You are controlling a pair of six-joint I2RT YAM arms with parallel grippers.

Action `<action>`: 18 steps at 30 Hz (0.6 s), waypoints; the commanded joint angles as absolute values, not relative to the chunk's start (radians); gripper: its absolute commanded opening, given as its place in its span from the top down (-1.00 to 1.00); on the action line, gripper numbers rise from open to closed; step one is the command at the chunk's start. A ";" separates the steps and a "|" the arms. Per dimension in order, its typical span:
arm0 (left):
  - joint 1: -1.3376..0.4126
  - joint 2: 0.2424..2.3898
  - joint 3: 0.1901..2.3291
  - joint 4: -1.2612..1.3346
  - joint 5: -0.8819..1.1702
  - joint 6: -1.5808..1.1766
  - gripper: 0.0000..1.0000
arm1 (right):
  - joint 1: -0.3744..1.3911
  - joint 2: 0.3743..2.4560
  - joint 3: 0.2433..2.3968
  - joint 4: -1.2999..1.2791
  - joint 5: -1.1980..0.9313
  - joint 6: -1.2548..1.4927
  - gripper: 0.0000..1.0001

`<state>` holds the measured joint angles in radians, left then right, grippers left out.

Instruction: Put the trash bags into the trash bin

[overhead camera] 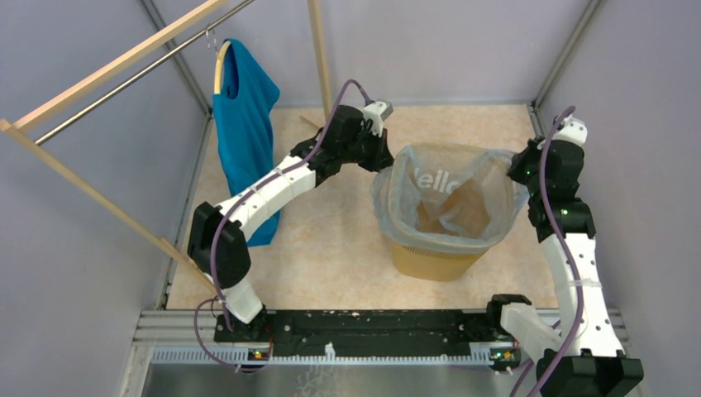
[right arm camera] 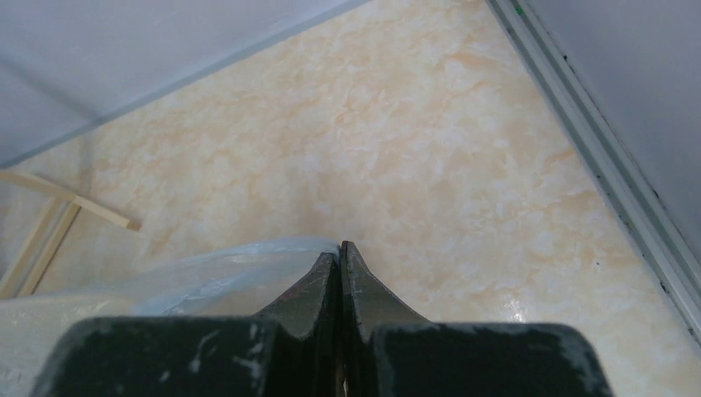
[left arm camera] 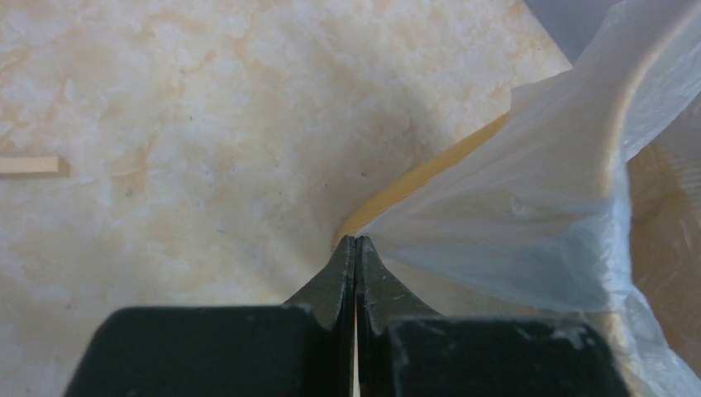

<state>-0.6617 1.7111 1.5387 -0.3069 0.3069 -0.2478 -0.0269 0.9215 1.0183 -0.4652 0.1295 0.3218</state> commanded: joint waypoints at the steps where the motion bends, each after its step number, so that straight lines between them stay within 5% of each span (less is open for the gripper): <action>1: -0.655 1.709 1.517 -0.272 0.321 -0.270 1.00 | -0.023 0.941 0.967 -0.553 0.084 0.329 1.00; 10: -0.656 1.722 1.506 -0.246 0.375 -0.305 1.00 | -0.023 0.885 1.163 -0.678 0.179 0.305 1.00; 18: -0.652 1.724 1.509 -0.241 0.396 -0.310 1.00 | -0.074 0.885 1.031 -0.616 0.124 0.401 1.00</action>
